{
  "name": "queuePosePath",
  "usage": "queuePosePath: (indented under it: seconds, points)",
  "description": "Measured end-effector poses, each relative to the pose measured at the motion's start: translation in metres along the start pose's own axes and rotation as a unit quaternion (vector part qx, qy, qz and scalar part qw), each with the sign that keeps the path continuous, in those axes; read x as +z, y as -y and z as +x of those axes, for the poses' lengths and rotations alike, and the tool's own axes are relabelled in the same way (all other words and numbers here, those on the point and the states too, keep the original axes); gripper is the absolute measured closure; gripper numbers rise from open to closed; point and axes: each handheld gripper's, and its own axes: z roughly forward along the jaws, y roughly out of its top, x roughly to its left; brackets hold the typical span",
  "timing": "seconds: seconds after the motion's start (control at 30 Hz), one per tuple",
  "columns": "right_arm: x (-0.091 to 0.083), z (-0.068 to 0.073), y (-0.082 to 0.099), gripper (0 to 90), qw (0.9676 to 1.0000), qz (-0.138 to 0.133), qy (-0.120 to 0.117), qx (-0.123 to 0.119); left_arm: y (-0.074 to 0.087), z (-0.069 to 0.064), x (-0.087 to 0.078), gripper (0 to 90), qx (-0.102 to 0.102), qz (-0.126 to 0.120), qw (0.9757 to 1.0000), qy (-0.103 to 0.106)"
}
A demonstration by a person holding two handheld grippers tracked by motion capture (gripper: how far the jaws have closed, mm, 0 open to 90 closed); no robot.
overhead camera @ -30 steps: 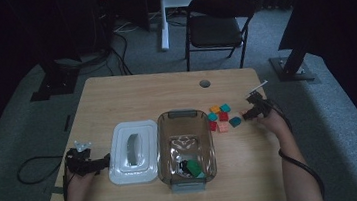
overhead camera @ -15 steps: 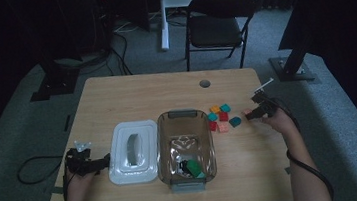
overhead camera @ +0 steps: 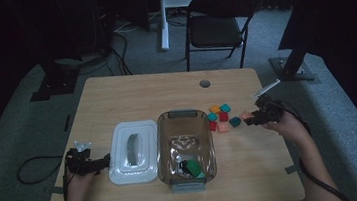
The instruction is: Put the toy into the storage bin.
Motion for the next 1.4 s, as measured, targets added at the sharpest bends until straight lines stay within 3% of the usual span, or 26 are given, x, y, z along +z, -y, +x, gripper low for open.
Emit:
queuePosePath:
  seconds: [0.23,0.43,0.5,0.53,0.57,0.6,0.63,0.7,0.73,0.77,0.8,0.93,0.97,1.03,1.27,1.4]
  points:
    - [-0.033,0.038,-0.011,58.8,0.9981,-0.019,-0.029,-0.051,0.000,0.000,0.000,0.5,0.000,-0.001,1.0000,0.000]
    - [-0.051,0.072,-0.023,58.7,0.9921,-0.032,-0.049,-0.111,0.000,0.000,0.000,0.5,0.000,0.001,1.0000,0.000]
    - [-0.054,0.077,-0.025,58.8,0.9909,-0.035,-0.053,-0.119,0.000,0.000,0.000,0.5,0.000,0.001,1.0000,0.000]
    - [-0.059,0.091,-0.032,58.7,0.9858,-0.041,-0.067,-0.149,0.000,0.000,0.000,0.4,0.000,0.001,1.0000,0.000]
    - [-0.059,0.091,-0.032,58.7,0.9858,-0.041,-0.067,-0.149,0.000,0.000,0.000,0.4,0.000,0.001,1.0000,0.000]
    - [-0.060,0.100,-0.036,58.8,0.9822,-0.041,-0.076,-0.167,0.000,0.000,0.000,0.5,0.000,0.001,1.0000,0.000]
    - [-0.060,0.100,-0.036,58.8,0.9822,-0.041,-0.076,-0.167,0.000,0.000,0.000,0.5,0.000,0.001,1.0000,0.000]
    - [-0.061,0.117,-0.043,58.7,0.9770,-0.036,-0.082,-0.193,0.000,0.000,0.000,0.4,0.000,0.000,1.0000,0.000]
    - [-0.061,0.117,-0.043,58.7,0.9770,-0.036,-0.082,-0.193,0.000,0.000,0.000,0.4,0.000,0.000,1.0000,0.000]
    - [-0.061,0.128,-0.047,58.7,0.9724,-0.032,-0.088,-0.214,0.000,0.000,0.000,0.5,0.000,0.000,1.0000,0.000]
    - [-0.060,0.133,-0.049,58.7,0.9704,-0.032,-0.091,-0.221,0.000,0.000,0.000,0.4,0.000,0.000,1.0000,0.000]
    - [-0.059,0.142,-0.053,58.7,0.9670,-0.031,-0.101,-0.232,0.000,0.000,0.000,0.5,0.000,0.000,1.0000,0.000]
    - [-0.055,0.153,-0.058,58.7,0.9618,-0.031,-0.111,-0.248,0.000,0.000,0.000,0.5,0.000,0.000,1.0000,0.000]
    - [-0.050,0.162,-0.061,58.7,0.9574,-0.026,-0.117,-0.262,0.000,0.000,0.000,0.5,0.000,0.000,1.0000,0.000]
    - [-0.033,0.182,-0.071,58.7,0.9456,-0.017,-0.143,-0.292,0.000,0.000,0.000,0.5,0.000,0.000,1.0000,0.000]
    - [-0.023,0.191,-0.076,58.7,0.9430,-0.006,-0.144,-0.300,0.000,0.000,0.000,0.5,0.000,0.000,1.0000,0.000]
